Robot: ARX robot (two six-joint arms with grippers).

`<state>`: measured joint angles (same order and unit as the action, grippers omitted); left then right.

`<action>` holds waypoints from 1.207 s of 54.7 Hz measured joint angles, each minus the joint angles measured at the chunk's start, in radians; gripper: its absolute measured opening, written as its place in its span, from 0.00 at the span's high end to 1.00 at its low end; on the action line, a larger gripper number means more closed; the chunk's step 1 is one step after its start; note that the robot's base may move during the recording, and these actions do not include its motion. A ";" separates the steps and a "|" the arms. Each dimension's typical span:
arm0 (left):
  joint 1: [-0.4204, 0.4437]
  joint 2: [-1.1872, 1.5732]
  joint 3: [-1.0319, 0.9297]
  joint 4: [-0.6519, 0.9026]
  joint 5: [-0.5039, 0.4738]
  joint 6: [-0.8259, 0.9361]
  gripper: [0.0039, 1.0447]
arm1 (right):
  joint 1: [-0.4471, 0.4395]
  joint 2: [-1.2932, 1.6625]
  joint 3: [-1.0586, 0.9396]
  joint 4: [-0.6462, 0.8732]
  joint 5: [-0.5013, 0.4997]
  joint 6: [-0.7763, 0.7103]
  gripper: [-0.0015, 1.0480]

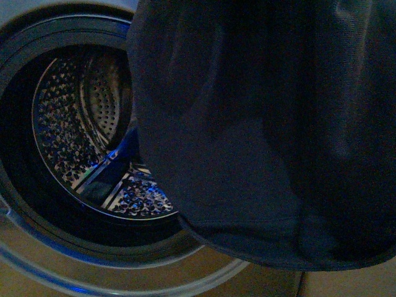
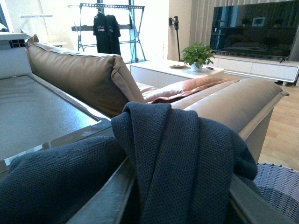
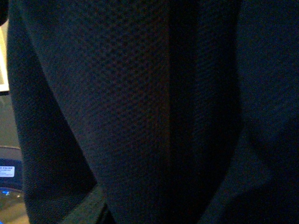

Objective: Collect clothes from washing machine

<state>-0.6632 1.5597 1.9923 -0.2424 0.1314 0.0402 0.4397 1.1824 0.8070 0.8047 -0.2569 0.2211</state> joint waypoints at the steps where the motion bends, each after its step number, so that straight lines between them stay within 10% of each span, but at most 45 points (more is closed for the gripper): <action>1: 0.000 0.000 0.000 0.000 0.000 0.000 0.58 | -0.004 -0.001 0.000 0.003 0.004 0.000 0.59; 20: 0.000 0.000 0.006 0.000 0.003 0.000 0.04 | -0.188 -0.053 0.000 0.046 0.015 0.047 0.95; 49: 0.000 0.000 0.006 0.000 0.003 0.000 0.06 | -1.011 -0.122 0.164 0.086 -0.327 0.389 0.95; 66: 0.000 -0.001 0.006 0.000 0.003 0.000 0.06 | -1.459 0.075 0.245 -0.164 -0.520 0.355 0.95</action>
<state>-0.6632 1.5589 1.9980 -0.2424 0.1341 0.0402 -1.0195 1.2572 1.0515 0.6411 -0.7765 0.5758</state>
